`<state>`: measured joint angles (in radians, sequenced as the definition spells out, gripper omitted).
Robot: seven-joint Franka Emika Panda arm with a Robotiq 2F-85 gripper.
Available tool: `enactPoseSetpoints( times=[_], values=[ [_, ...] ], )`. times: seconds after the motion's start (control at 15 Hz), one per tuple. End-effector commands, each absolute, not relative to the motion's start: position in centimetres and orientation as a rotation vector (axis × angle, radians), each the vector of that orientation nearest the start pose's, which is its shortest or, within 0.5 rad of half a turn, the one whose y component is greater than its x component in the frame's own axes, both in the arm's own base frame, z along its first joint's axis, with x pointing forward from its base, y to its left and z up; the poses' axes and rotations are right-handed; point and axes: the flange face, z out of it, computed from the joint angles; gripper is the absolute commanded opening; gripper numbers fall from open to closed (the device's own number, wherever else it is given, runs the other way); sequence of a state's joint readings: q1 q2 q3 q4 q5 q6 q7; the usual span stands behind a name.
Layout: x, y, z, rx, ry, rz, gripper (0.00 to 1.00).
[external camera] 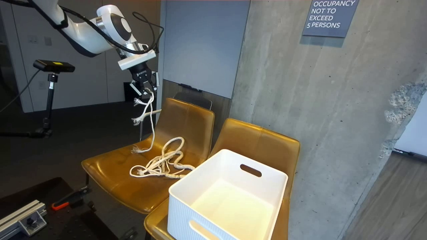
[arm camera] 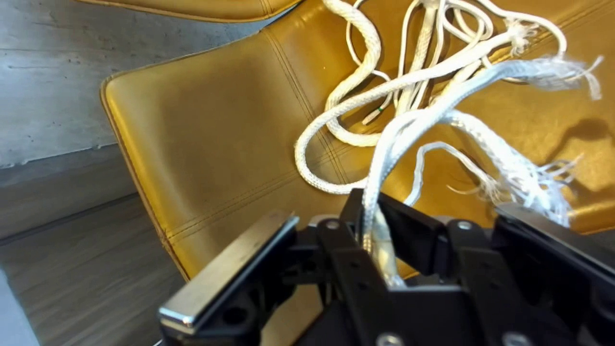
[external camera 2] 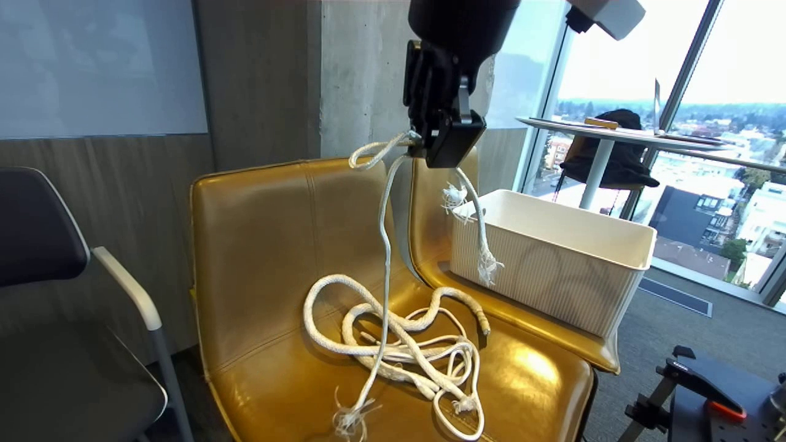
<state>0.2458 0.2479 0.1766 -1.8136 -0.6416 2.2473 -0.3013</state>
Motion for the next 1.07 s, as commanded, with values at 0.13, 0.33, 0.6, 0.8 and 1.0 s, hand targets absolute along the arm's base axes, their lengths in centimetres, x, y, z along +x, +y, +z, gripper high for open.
enactPoseSetpoints(
  times=[0.13,0.33,0.6,0.8,1.0],
  values=[
    [59.8,20.7,45.1,-3.169,-1.768,-0.411,0.02],
    [59.7,19.4,44.8,-3.191,-1.734,-0.402,0.07],
    [59.3,18.2,43.3,-3.199,-1.706,-0.35,0.49],
    [59.1,18.0,42.5,-3.194,-1.702,-0.326,0.7],
    [59.1,18.3,41.8,-3.188,-1.694,-0.303,0.92]
  ],
)
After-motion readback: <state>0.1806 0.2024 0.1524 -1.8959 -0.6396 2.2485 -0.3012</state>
